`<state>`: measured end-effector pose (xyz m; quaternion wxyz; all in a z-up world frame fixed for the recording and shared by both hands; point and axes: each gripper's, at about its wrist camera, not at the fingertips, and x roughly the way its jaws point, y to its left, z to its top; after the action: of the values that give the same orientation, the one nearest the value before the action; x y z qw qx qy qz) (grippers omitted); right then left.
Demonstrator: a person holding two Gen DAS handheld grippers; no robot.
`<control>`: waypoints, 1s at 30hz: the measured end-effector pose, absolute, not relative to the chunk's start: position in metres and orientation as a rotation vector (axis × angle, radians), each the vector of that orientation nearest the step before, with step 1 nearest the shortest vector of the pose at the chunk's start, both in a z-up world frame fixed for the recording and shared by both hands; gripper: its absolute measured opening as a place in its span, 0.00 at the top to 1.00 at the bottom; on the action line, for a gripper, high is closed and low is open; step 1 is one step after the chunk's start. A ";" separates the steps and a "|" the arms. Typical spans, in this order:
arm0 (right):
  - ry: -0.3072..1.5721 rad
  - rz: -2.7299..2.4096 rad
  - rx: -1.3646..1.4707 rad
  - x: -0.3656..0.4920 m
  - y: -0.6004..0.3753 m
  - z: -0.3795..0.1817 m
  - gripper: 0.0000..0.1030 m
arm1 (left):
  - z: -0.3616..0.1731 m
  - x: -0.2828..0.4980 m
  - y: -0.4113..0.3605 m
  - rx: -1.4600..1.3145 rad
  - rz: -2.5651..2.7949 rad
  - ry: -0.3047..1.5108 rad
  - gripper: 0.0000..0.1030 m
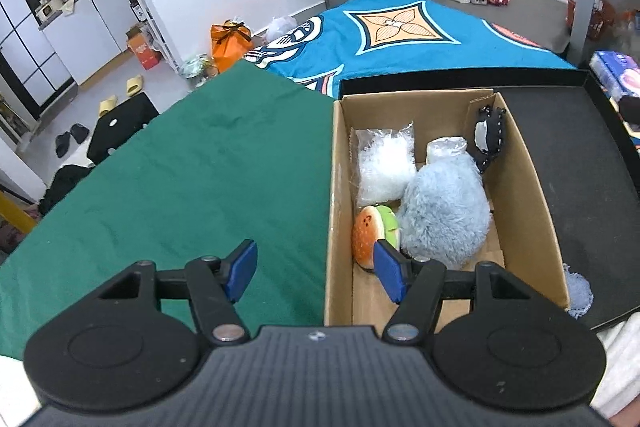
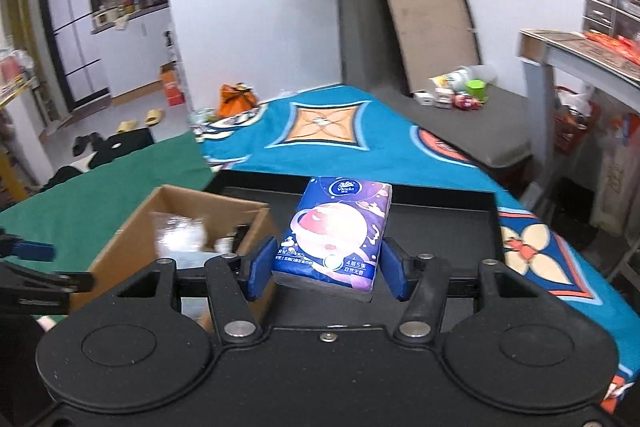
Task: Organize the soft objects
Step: 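Lift the tissue pack over the box and open the right gripper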
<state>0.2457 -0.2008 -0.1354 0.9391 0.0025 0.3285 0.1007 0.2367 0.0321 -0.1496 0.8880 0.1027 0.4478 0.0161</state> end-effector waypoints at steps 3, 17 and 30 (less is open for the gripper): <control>0.682 0.244 0.000 0.244 -0.181 -0.136 0.47 | -0.153 0.237 0.039 0.177 0.015 0.940 0.40; 0.723 0.332 -0.002 0.241 -0.119 -0.140 0.46 | -0.166 0.240 0.055 0.083 -0.048 1.016 0.66; 0.785 0.410 0.089 0.246 -0.090 -0.142 0.46 | -0.172 0.239 0.059 0.058 -0.071 1.020 0.93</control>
<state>0.2464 -0.0903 -0.1423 0.9026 0.0432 0.3796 0.1982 0.2394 0.0589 -0.1723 0.8718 0.0279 0.4879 -0.0338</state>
